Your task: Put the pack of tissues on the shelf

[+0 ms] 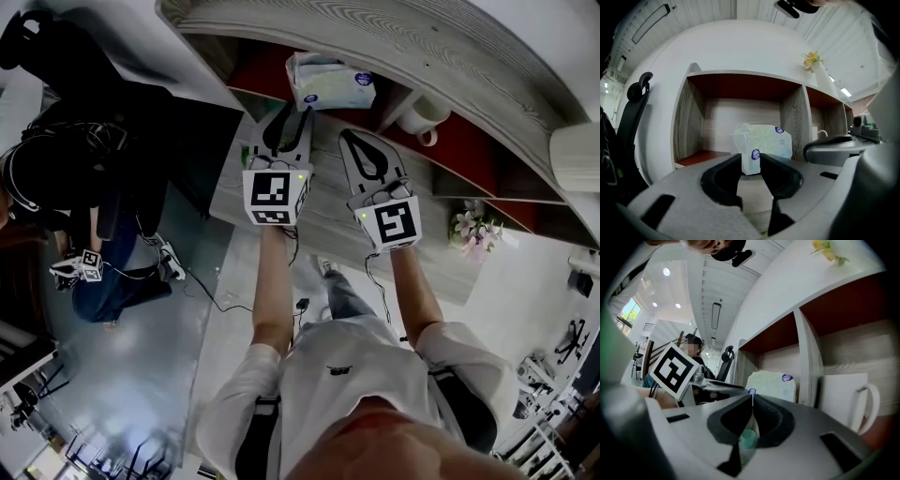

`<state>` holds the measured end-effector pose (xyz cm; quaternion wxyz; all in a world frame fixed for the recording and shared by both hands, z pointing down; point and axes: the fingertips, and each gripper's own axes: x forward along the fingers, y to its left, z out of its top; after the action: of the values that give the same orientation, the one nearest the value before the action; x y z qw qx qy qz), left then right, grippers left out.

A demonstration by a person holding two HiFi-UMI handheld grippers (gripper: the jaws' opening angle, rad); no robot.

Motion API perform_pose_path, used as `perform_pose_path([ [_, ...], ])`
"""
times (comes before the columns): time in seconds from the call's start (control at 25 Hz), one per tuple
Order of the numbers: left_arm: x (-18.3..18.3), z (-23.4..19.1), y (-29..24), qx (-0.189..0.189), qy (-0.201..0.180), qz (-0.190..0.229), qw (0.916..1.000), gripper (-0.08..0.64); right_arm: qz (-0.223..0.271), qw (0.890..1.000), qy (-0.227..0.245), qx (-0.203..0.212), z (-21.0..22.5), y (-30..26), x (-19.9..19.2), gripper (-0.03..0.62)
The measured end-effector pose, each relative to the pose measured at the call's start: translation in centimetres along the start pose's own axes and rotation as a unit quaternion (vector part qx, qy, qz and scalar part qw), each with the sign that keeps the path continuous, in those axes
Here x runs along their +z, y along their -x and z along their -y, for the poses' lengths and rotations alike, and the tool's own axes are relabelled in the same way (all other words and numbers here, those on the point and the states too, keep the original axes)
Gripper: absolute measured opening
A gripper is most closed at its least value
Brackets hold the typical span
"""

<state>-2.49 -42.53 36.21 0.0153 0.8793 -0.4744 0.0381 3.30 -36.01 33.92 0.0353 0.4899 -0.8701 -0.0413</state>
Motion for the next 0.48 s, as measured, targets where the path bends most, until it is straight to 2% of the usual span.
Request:
perform_pose_path([
  [0.48,0.2,0.7,1.5,0.005,-0.005,-0.006,1.0000,0.126,0.002,1.000,-0.006,0.001,0.0,0.8,0.3,0.026],
])
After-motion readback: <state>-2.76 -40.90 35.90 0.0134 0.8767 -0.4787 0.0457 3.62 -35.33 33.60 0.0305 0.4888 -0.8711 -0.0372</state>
